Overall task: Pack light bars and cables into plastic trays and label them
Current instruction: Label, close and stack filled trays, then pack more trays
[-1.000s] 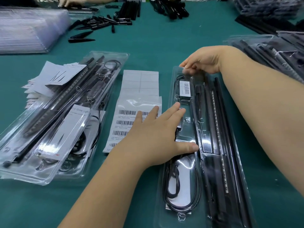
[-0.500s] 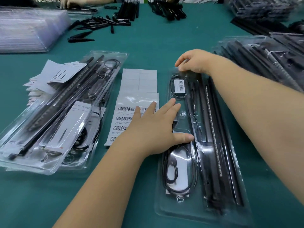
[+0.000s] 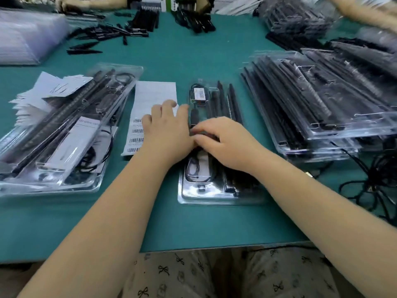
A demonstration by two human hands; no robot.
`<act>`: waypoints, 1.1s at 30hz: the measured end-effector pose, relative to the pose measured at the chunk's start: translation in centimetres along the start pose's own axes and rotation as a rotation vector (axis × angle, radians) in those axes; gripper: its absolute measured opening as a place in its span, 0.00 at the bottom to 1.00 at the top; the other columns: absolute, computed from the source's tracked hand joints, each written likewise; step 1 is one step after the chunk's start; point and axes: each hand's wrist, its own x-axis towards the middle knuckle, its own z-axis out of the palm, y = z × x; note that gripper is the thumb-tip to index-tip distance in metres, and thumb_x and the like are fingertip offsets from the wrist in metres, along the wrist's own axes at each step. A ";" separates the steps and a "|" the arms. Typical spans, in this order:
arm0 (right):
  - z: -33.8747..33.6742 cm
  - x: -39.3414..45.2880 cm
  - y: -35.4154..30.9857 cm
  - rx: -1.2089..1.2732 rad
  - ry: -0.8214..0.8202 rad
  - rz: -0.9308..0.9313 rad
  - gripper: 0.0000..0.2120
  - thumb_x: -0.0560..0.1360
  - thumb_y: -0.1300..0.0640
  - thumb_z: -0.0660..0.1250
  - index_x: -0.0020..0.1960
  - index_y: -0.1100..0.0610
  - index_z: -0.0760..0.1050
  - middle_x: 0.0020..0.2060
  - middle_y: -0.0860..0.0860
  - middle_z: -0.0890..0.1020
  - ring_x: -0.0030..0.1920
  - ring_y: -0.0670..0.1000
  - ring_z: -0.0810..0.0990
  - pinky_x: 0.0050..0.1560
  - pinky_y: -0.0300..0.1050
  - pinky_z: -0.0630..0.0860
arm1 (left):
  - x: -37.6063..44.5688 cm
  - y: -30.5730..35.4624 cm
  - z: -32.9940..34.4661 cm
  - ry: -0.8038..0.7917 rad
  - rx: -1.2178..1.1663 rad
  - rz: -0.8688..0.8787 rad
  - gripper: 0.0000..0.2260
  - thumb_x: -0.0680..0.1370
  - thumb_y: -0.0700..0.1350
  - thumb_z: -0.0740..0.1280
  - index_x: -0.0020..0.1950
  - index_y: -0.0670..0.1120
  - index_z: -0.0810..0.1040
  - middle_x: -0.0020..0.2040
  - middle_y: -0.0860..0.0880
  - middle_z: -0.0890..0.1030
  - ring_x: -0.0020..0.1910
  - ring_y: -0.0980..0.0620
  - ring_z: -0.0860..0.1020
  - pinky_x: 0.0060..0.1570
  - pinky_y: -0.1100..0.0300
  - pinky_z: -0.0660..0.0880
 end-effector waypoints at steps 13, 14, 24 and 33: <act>0.7 -0.9 0.3 -0.014 -0.051 0.089 0.18 0.76 0.50 0.62 0.65 0.49 0.74 0.62 0.44 0.77 0.64 0.47 0.71 0.64 0.46 0.67 | -10.9 -0.8 -4.6 -0.292 -0.894 -0.413 0.22 0.75 0.53 0.67 0.67 0.56 0.65 0.38 0.51 0.82 0.32 0.48 0.83 0.41 0.47 0.81; 0.8 -0.9 0.3 -0.007 -0.044 0.097 0.18 0.76 0.50 0.62 0.65 0.49 0.74 0.62 0.43 0.77 0.64 0.46 0.71 0.63 0.45 0.67 | -11.1 -0.9 -4.5 -0.317 -0.981 -0.448 0.25 0.73 0.53 0.70 0.67 0.56 0.66 0.38 0.51 0.83 0.33 0.47 0.83 0.42 0.47 0.81; 0.6 -1.3 0.3 0.026 -0.023 0.134 0.18 0.77 0.49 0.61 0.66 0.47 0.73 0.64 0.43 0.76 0.65 0.44 0.69 0.61 0.38 0.62 | -8.1 -0.4 -4.7 -0.498 -0.934 -0.453 0.08 0.69 0.47 0.75 0.42 0.43 0.82 0.31 0.51 0.77 0.25 0.56 0.74 0.26 0.64 0.72; 0.8 -1.2 0.4 0.004 -0.021 0.120 0.18 0.77 0.48 0.61 0.65 0.48 0.74 0.63 0.43 0.76 0.65 0.45 0.70 0.62 0.41 0.63 | -8.3 0.4 -5.9 -0.481 -0.836 -0.491 0.09 0.73 0.53 0.69 0.47 0.49 0.80 0.46 0.50 0.81 0.39 0.56 0.80 0.28 0.63 0.75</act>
